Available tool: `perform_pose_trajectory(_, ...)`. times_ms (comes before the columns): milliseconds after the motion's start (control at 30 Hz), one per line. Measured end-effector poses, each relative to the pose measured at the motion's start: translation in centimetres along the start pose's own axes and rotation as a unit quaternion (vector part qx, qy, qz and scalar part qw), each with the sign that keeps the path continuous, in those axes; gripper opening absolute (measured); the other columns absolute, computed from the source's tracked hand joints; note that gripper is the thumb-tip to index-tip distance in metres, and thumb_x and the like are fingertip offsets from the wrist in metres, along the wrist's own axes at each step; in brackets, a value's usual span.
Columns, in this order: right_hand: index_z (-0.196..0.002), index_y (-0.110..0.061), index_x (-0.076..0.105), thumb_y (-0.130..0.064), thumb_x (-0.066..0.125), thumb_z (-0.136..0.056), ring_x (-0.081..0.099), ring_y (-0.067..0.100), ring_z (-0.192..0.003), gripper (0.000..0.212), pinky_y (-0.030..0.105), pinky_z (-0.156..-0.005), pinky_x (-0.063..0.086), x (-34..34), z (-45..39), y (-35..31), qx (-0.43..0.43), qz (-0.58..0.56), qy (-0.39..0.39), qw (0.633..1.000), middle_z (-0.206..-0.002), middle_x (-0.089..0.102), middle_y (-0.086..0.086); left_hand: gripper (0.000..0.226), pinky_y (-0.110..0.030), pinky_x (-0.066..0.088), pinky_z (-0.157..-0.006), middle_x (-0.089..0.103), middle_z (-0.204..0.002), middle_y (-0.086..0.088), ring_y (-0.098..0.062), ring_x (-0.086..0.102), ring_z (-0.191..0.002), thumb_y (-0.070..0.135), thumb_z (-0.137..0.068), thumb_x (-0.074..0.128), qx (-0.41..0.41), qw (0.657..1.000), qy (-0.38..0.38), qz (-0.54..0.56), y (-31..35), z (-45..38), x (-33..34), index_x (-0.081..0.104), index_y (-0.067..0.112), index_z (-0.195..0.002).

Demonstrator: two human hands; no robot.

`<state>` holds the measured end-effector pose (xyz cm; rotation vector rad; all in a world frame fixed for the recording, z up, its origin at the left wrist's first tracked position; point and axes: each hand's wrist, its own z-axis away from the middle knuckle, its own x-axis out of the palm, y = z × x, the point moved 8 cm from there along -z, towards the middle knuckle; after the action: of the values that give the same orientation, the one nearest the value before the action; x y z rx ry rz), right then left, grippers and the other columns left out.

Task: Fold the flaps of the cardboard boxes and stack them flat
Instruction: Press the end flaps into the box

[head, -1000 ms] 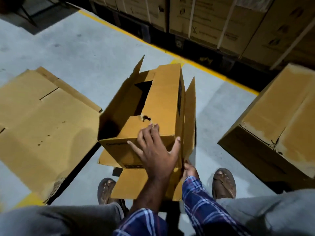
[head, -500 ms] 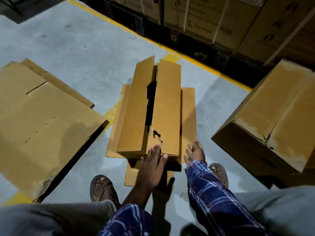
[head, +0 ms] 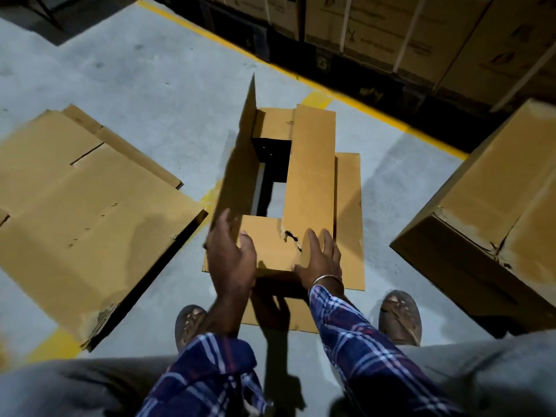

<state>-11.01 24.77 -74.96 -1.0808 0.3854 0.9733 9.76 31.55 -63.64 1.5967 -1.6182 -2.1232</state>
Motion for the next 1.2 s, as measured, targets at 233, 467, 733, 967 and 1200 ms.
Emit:
perform_pose_trajectory(233, -0.158, -0.044, 0.009, -0.033, 0.071, -0.084, 0.013, 0.030, -0.152, 0.098, 0.057, -0.113, 0.038, 0.0, 0.0, 0.8, -0.002, -0.047, -0.001, 0.999, -0.164, -0.008, -0.025, 0.087, -0.060, 0.028, -0.119, 0.015, -0.166, -0.019, -0.041, 0.016, -0.152, 0.047, -0.094, 0.065, -0.030, 0.960, -0.145, -0.237, -6.7, -6.8, 3.0, 0.020, 0.012, -0.160)
perform_pose_trajectory(467, -0.157, -0.047, 0.021, -0.042, 0.077, -0.076, 0.034, 0.030, -0.143, 0.099, 0.048, -0.111, 0.042, -1.0, 0.1, 1.1, -0.006, -0.093, 0.024, 0.995, -0.162, 0.007, -0.027, 0.062, -0.047, 0.058, -0.091, 0.060, -0.131, -0.012, -0.033, 0.064, -0.111, 0.055, -0.094, 0.066, -0.265, 0.916, -0.300, 0.040, -13.2, -7.5, 8.7, 0.048, 0.013, -0.136)
perform_pose_trajectory(733, -0.154, -0.044, 0.031, -0.030, 0.081, -0.073, 0.037, 0.019, -0.141, 0.096, 0.037, -0.111, 0.041, -1.6, -0.1, 1.2, -0.009, -0.170, 0.017, 0.985, -0.159, 0.015, -0.029, 0.084, -0.051, 0.056, -0.097, 0.062, -0.130, -0.017, -0.037, 0.064, -0.113, 0.072, -0.090, 0.047, -0.285, 0.894, -0.341, 0.058, -13.0, -6.1, 10.2, 0.045, 0.006, -0.142)
perform_pose_trajectory(967, -0.149, -0.037, 0.040, -0.016, 0.074, -0.073, 0.042, 0.015, -0.136, 0.086, 0.029, -0.108, 0.036, -2.7, 1.1, 2.5, -0.029, -0.211, 0.039, 0.976, -0.156, 0.030, -0.018, 0.105, -0.045, 0.050, -0.098, 0.059, -0.135, -0.009, -0.030, 0.058, -0.116, 0.086, -0.066, 0.066, -0.382, 0.861, -0.328, 0.079, -15.9, 0.4, 8.5, 0.046, 0.019, -0.145)
perform_pose_trajectory(1200, -0.133, -0.037, 0.059, -0.002, 0.057, -0.089, 0.058, 0.024, -0.121, 0.056, 0.047, -0.100, 0.053, -5.8, 2.8, 4.8, 0.040, -0.341, 0.088, 0.935, -0.136, 0.058, -0.010, 0.104, -0.039, 0.056, -0.079, 0.064, -0.123, -0.010, -0.031, 0.064, -0.104, 0.088, -0.066, 0.068, -0.363, 0.874, -0.319, 0.049, -14.5, 1.8, 6.2, 0.055, 0.008, -0.132)
